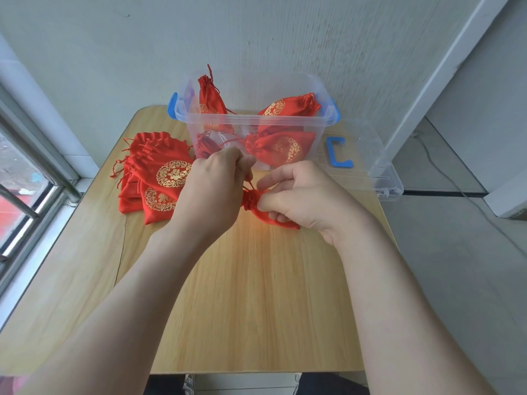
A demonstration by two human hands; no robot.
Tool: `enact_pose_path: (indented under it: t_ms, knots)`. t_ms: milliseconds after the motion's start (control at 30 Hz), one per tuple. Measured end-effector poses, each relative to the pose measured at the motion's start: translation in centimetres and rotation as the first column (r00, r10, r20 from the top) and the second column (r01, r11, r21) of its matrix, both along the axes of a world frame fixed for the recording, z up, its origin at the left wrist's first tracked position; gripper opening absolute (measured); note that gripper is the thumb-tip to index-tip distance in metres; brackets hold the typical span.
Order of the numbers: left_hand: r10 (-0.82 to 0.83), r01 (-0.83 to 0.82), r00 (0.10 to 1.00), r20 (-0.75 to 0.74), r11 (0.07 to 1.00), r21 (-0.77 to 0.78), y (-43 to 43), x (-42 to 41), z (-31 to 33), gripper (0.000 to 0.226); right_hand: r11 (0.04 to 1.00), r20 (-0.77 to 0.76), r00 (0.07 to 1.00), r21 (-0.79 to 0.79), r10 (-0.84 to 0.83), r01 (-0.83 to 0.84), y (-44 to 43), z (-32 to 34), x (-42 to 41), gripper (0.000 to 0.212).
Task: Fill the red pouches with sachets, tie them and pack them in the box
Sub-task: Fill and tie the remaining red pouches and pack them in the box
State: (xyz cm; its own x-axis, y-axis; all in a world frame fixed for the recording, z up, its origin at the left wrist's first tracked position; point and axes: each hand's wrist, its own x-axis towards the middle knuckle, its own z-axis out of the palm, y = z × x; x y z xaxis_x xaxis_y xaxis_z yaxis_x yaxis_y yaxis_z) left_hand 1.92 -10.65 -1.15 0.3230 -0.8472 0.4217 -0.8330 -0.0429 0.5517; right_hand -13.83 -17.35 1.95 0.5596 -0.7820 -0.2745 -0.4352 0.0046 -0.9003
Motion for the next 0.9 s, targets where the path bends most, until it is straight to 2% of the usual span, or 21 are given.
enact_pose_path:
  t_ms: [167, 300, 433, 567, 733, 900]
  knots:
    - [0.015, -0.016, 1.000, 0.025, 0.999, 0.034, 0.0, -0.1, 0.0, 0.031, 0.992, -0.109, 0.993, -0.118, 0.035, -0.048, 0.2, -0.4, 0.3, 0.031]
    - [0.050, -0.051, 0.998, -0.029, 0.998, -0.038, 0.1, -0.5, 0.4, 0.037, 0.977, -0.150, 0.987, -0.195, 0.054, -0.083, 0.3, -0.5, 0.4, 0.033]
    - [0.066, -0.068, 0.994, -0.082, 0.998, -0.014, 0.2, -0.8, 0.8, 0.040, 0.953, -0.201, 0.976, -0.267, 0.088, -0.141, 0.5, -0.7, 0.5, 0.034]
    - [0.059, -0.059, 0.958, -0.281, 0.998, 0.007, 0.1, -1.1, 0.8, 0.041, 0.937, -0.200, 0.977, -0.321, 0.079, -0.142, 0.2, -1.1, 0.7, 0.030]
    - [0.050, -0.048, 0.853, -0.519, 0.999, 0.017, 0.0, -1.5, 1.1, 0.041, 0.896, -0.220, 0.968, -0.395, 0.123, -0.203, -0.1, -1.4, 1.0, 0.037]
    - [0.042, -0.056, 0.718, -0.695, 0.998, 0.003, -0.1, -1.6, 1.9, 0.043, 0.865, -0.242, 0.959, -0.438, 0.150, -0.246, 0.1, -1.9, 0.8, 0.030]
